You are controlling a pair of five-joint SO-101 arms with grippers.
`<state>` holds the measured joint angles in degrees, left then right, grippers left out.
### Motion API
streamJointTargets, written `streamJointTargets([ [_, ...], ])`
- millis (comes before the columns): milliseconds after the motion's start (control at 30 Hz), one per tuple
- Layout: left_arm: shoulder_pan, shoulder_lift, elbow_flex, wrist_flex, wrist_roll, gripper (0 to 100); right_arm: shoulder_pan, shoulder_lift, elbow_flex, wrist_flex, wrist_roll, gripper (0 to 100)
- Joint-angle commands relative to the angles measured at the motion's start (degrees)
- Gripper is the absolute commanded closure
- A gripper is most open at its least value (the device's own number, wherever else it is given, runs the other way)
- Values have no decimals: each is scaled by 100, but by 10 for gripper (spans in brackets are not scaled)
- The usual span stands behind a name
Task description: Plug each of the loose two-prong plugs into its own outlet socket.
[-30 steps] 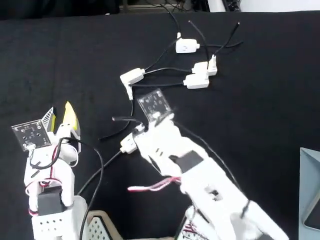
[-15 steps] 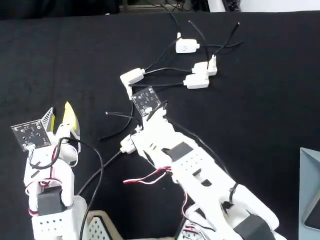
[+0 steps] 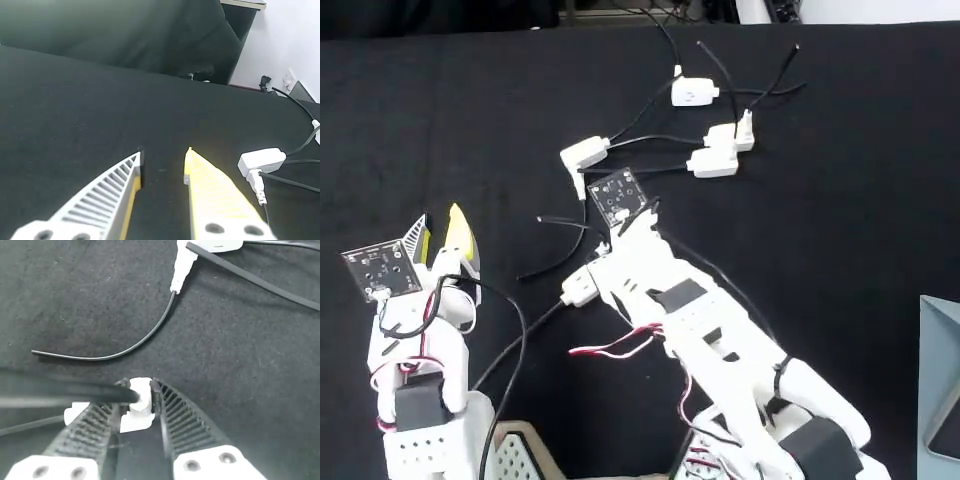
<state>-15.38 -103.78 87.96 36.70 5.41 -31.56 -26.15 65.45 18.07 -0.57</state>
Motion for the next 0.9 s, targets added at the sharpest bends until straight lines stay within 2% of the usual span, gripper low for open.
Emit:
streamJointTargets([
  [0, -4, -26, -31, -141, 18, 849, -62, 13, -180, -53, 53, 986],
  [500, -22, -26, -31, -141, 18, 849, -404, -268, 4, 273, 35, 986],
  [867, -40, -26, -31, -141, 18, 849, -387, 725, -66, -88, 88, 986],
])
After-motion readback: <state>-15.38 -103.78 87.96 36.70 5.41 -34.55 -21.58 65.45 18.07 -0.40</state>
